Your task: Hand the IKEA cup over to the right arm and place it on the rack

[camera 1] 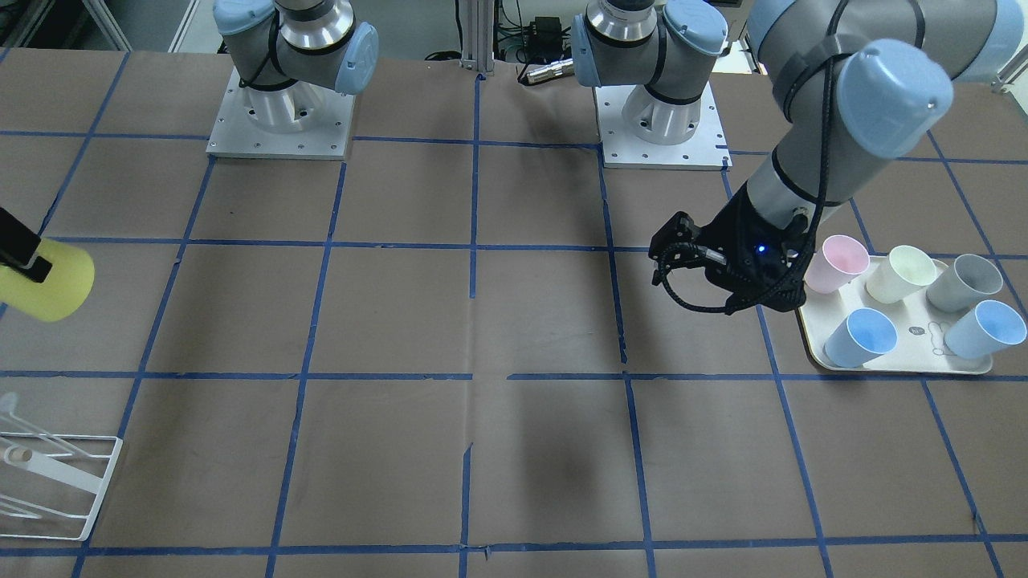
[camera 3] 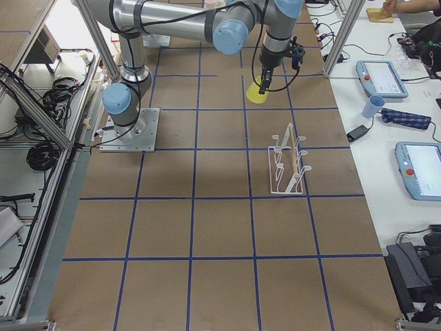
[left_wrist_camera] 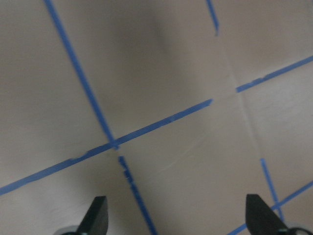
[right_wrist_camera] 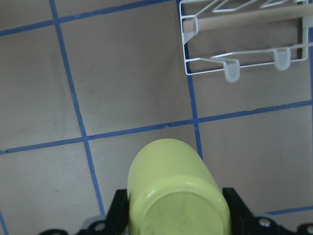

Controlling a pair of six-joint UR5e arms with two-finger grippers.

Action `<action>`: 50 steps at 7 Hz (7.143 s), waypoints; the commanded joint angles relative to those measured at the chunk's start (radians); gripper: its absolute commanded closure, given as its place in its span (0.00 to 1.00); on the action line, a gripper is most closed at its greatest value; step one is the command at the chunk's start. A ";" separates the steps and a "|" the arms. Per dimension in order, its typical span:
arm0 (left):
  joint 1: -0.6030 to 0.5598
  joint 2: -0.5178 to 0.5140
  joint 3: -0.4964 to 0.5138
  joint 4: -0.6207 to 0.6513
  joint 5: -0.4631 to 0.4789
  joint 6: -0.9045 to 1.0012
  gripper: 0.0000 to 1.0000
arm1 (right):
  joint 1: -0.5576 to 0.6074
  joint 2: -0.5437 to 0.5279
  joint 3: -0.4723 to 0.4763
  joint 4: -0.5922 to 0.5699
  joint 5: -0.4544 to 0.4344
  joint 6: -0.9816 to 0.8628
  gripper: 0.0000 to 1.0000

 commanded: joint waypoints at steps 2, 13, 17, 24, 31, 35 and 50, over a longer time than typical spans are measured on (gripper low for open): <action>-0.102 0.066 0.063 -0.082 0.163 -0.202 0.00 | -0.037 0.089 0.002 -0.240 -0.023 -0.096 0.87; -0.092 0.113 0.097 -0.126 0.108 -0.282 0.00 | -0.067 0.181 0.081 -0.374 -0.012 -0.110 0.84; -0.090 0.111 0.102 -0.125 0.107 -0.282 0.00 | -0.061 0.166 0.083 -0.349 -0.012 -0.110 0.83; -0.089 0.111 0.103 -0.125 0.108 -0.282 0.00 | -0.063 0.205 0.083 -0.310 -0.020 -0.120 0.77; -0.089 0.111 0.103 -0.125 0.110 -0.282 0.00 | -0.055 0.135 0.068 -0.234 -0.021 -0.114 0.00; -0.089 0.111 0.102 -0.123 0.110 -0.282 0.00 | -0.003 -0.059 0.080 0.011 -0.025 -0.075 0.00; -0.138 0.082 0.173 -0.205 0.111 -0.443 0.00 | 0.384 -0.262 0.256 -0.066 -0.018 0.244 0.00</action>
